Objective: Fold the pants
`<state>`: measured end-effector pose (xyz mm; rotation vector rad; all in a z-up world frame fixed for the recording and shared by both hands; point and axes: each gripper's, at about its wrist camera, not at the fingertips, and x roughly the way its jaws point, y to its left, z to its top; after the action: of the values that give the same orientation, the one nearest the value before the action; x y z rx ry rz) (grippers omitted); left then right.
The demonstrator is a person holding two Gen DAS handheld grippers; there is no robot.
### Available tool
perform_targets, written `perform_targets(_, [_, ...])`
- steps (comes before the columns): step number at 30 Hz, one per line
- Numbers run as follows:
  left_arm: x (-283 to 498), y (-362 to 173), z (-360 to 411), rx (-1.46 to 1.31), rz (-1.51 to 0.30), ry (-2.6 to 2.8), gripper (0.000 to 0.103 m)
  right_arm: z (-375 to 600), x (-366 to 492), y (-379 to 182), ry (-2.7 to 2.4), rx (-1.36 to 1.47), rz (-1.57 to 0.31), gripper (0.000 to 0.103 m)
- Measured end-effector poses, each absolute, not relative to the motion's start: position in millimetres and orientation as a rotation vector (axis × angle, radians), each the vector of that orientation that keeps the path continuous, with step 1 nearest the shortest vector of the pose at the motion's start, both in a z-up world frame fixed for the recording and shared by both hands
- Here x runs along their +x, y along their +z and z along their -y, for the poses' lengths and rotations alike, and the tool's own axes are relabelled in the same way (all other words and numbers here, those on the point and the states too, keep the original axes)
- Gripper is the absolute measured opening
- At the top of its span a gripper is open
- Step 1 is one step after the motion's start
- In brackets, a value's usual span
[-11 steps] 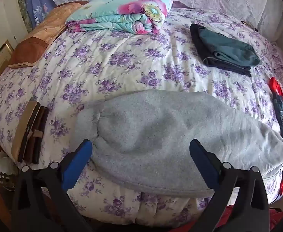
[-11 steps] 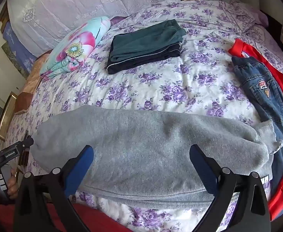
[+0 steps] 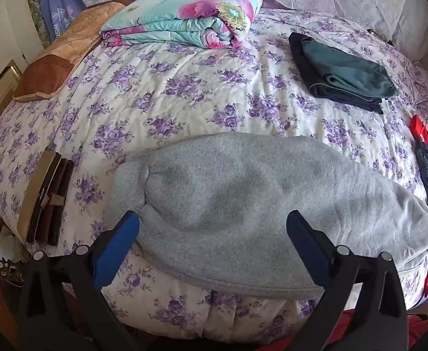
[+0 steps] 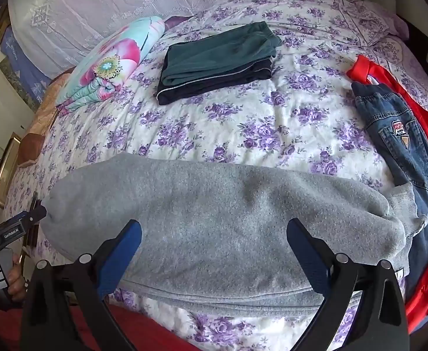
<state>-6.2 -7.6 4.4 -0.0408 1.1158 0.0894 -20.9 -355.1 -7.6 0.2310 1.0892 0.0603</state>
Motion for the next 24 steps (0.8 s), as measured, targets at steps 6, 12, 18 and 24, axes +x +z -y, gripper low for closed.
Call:
perform_targets(6, [2,-9,5,-0.042,-1.122,0.108,0.098,357,-15,-5,0.081,0.223,-1.102,0.099])
perform_targets(12, [3,-9,5,-0.034,-1.124,0.124,0.098,355,-16,-7,0.076,0.226,-1.101,0.099])
perform_targets(18, [4,-8,5,-0.019,-1.12,0.137,0.098,355,-14,-7,0.076,0.228,-1.104,0.099])
perform_targets(24, [5,-7,5,-0.005,-1.117,0.154,0.098,355,-13,-7,0.076,0.225,-1.105,0.099])
